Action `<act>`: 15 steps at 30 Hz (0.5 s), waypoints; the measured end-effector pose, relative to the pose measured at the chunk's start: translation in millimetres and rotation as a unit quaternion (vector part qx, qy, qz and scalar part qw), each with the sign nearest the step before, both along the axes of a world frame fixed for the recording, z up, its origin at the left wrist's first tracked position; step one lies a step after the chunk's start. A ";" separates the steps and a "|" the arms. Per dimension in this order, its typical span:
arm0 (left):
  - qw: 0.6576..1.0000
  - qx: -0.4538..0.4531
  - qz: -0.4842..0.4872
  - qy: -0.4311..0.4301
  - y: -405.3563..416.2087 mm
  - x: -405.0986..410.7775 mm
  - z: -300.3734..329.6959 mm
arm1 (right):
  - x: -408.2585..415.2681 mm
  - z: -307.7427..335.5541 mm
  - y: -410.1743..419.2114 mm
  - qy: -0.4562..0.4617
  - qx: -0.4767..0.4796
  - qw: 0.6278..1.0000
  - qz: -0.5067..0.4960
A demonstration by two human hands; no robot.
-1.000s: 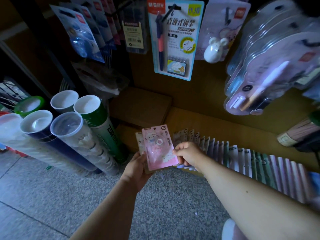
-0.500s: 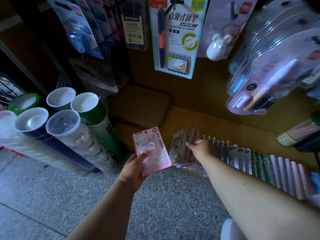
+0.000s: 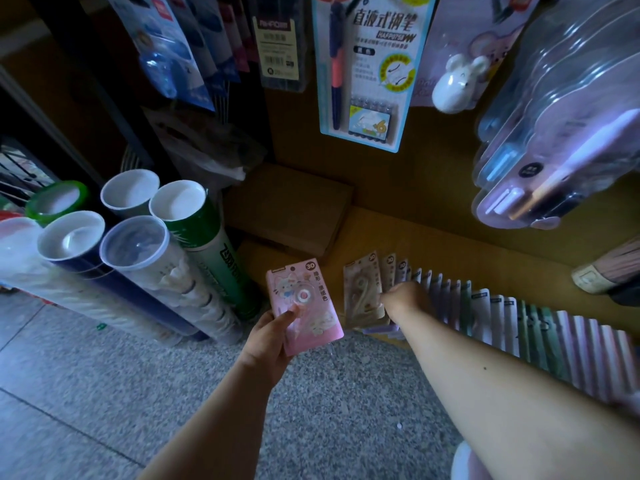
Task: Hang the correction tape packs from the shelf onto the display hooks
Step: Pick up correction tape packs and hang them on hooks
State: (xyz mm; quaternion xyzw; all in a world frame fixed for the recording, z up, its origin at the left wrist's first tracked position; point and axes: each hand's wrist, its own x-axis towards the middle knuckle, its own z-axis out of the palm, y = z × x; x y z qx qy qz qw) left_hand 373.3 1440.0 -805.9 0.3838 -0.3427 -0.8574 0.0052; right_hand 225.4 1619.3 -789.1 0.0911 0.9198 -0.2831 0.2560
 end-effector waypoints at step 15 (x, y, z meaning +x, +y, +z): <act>1.000 0.012 0.009 0.025 18.6 -3.9 13.8 | 21.9 40.2 5.4 -0.111 -0.267 0.957 0.003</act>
